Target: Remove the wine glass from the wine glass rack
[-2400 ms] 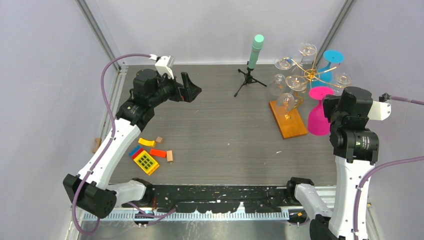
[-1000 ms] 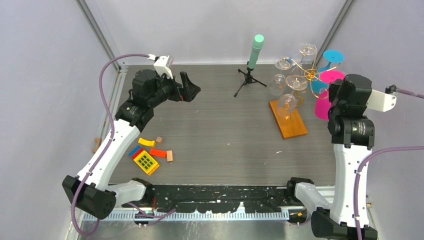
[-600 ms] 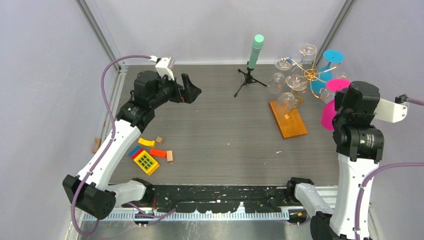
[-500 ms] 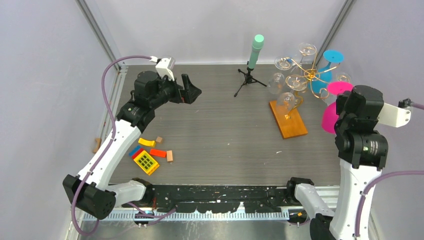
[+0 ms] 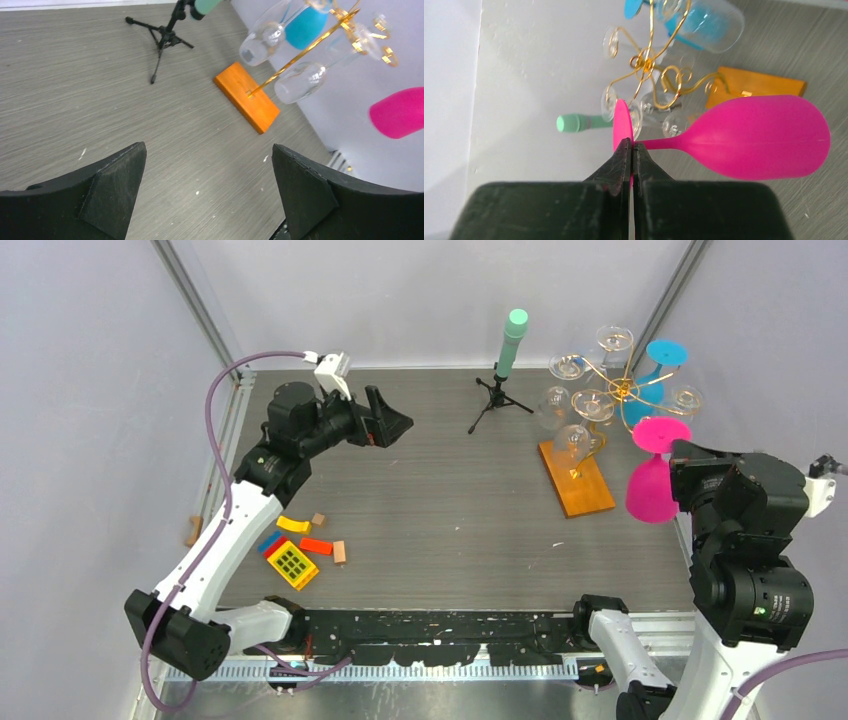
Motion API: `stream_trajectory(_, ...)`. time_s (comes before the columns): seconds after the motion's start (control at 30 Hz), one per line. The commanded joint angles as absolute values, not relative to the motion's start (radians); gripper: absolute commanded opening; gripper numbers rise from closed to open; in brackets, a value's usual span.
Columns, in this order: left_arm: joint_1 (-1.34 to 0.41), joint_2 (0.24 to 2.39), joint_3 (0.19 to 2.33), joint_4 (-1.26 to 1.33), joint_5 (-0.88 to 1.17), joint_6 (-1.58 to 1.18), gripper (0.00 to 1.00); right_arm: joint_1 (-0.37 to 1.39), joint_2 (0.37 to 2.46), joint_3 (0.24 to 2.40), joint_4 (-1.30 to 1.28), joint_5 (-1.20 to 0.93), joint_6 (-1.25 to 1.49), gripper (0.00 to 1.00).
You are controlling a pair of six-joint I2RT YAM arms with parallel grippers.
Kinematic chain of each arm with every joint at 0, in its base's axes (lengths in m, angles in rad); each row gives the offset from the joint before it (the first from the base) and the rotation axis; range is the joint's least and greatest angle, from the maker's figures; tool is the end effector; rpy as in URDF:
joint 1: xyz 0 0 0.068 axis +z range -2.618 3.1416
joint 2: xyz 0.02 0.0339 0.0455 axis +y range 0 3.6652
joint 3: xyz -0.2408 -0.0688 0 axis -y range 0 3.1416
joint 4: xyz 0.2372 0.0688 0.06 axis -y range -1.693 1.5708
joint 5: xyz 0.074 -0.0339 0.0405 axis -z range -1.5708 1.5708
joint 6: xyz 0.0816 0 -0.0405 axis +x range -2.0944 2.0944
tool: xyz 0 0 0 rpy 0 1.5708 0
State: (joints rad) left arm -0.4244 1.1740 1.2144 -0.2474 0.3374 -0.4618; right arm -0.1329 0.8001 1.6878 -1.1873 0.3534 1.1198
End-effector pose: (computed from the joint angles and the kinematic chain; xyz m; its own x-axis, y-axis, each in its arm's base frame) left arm 0.2707 -0.1520 0.3741 -0.4723 -0.2479 -0.8458 0.5287 0.6881 -0.4970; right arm 0.0947 -0.0411 0.4637 0.2794 0.8146 -0.5084 0.4603 0.3510 0.8154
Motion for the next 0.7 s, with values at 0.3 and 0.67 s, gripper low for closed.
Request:
stream_trajectory(0.3,-0.428,1.135,1.258,-0.053,0.48,-0.691,1.0,-0.137,0.842,1.586,-0.808,-0.334,1.258,0.0)
stream_trajectory(0.67,-0.466,1.255,1.208,0.359,0.611,-1.108,1.0,-0.137,0.864,1.406,-0.277,-0.475,1.53,0.0)
